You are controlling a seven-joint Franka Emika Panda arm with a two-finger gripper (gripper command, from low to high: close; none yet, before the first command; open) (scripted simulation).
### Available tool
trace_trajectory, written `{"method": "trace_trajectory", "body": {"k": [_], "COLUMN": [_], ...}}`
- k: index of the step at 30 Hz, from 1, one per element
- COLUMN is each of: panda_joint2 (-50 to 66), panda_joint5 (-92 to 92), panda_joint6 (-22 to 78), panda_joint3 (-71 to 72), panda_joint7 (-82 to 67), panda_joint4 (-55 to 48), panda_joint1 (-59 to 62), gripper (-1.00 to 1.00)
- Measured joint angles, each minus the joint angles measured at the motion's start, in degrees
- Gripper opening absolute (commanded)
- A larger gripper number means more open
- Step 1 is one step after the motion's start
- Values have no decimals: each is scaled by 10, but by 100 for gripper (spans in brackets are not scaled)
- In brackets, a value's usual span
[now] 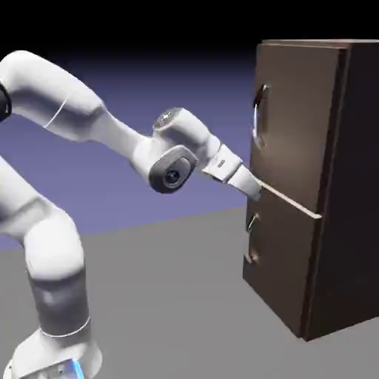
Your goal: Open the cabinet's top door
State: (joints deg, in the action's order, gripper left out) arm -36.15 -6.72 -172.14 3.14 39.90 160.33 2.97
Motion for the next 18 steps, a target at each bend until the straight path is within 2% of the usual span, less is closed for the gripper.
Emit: {"method": "trace_trajectory", "body": {"k": [18], "panda_joint2": [-233], "panda_joint5": [-449], "panda_joint6": [125], "panda_joint3": [209], "panda_joint7": [-170], "panda_joint4": [-45], "panda_joint1": [244], "gripper": [0]}}
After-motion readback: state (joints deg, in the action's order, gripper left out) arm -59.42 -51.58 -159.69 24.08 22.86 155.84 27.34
